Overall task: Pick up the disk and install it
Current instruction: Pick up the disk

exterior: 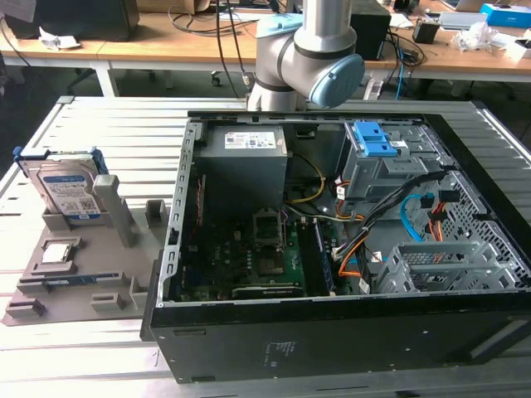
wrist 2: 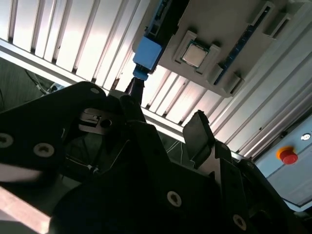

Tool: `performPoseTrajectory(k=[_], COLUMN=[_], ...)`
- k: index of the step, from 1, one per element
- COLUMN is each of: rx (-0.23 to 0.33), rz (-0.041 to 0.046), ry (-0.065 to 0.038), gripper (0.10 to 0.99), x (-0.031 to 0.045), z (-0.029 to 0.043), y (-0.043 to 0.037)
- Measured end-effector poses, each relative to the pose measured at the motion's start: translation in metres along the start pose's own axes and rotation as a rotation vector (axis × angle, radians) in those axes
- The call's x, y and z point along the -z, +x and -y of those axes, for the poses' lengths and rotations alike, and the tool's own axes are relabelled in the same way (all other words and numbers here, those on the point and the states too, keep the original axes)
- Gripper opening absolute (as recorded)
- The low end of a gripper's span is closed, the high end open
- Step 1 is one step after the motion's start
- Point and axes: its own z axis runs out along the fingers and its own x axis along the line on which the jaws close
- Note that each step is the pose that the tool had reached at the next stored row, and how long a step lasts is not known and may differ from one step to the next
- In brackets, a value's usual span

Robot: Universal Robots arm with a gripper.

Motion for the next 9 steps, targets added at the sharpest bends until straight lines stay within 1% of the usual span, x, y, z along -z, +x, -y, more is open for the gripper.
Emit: performPoseTrajectory(k=[3, 6, 9], rx=[0.0, 0.0, 0.0], rz=[-0.0003, -0.0003, -0.0003], ry=[-0.001, -0.001, -0.001], gripper=[0.6, 0.6, 0.6], x=[-0.0008, -0.0022, -0.0064], z=[0.0058, 0.0091, 0.0111], y=[-0.0043, -0.0051, -0.0054])
